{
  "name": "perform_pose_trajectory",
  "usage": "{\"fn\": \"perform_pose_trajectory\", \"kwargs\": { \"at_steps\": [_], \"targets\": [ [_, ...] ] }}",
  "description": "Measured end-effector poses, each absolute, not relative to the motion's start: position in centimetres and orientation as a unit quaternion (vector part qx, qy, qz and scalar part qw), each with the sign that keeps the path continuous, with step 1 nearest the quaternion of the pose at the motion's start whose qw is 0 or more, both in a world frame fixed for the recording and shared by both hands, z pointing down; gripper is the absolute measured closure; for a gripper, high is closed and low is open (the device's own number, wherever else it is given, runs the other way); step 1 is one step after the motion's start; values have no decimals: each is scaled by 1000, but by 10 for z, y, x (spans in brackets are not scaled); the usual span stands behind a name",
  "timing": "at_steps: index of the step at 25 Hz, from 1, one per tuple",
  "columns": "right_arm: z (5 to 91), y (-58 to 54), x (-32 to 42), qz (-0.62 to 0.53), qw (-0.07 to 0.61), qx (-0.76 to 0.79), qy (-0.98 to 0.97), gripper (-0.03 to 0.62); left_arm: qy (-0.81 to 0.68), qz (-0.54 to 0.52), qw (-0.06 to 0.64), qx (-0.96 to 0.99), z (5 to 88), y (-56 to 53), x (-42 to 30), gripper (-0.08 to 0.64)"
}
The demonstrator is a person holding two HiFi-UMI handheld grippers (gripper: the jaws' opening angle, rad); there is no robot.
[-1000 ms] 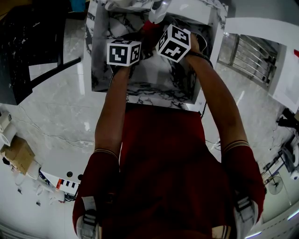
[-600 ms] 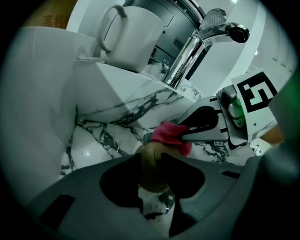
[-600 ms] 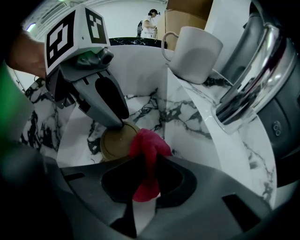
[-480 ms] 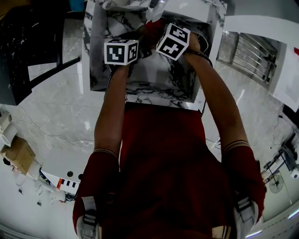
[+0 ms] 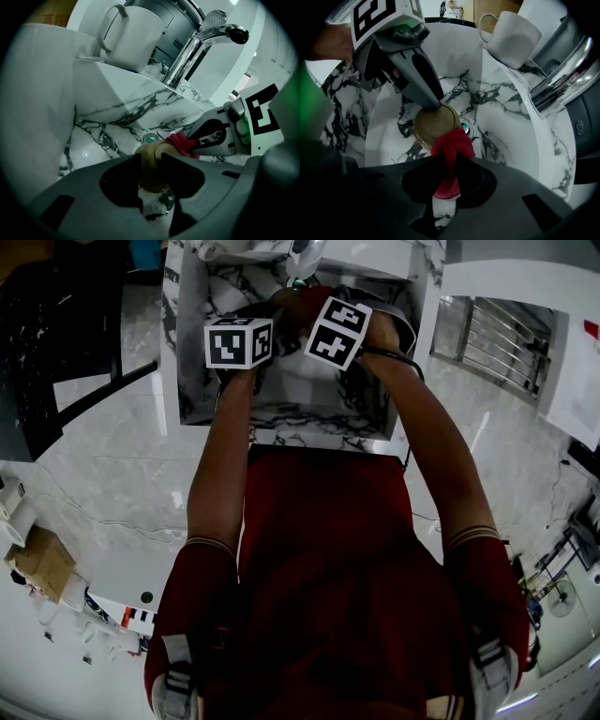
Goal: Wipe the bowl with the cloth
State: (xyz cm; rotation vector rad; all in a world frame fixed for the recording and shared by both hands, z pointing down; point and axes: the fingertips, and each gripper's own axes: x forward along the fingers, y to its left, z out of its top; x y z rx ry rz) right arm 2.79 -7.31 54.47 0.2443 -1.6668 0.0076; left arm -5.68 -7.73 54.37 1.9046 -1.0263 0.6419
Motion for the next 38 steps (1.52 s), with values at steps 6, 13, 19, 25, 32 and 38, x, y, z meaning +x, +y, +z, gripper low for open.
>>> {"fn": "perform_pose_trajectory", "kwargs": {
  "at_steps": [6, 13, 19, 25, 32, 38],
  "targets": [
    [543, -54, 29, -1, 678, 94, -729, 529, -406, 254, 428, 766, 543, -77, -57, 433],
    [544, -35, 27, 3, 683, 83, -725, 529, -399, 254, 428, 770, 542, -77, -56, 433],
    [546, -19, 22, 2, 687, 68, -723, 529, -395, 255, 428, 772, 543, -77, -56, 433],
    [546, -6, 11, -7, 683, 53, -728, 529, -391, 252, 431, 773, 542, -77, -56, 433],
    [539, 7, -4, -10, 671, 35, -740, 529, -387, 248, 431, 776, 542, -78, -55, 433],
    [538, 12, -18, -2, 652, 30, -757, 529, -385, 250, 431, 777, 544, -77, -55, 433]
  ]
}}
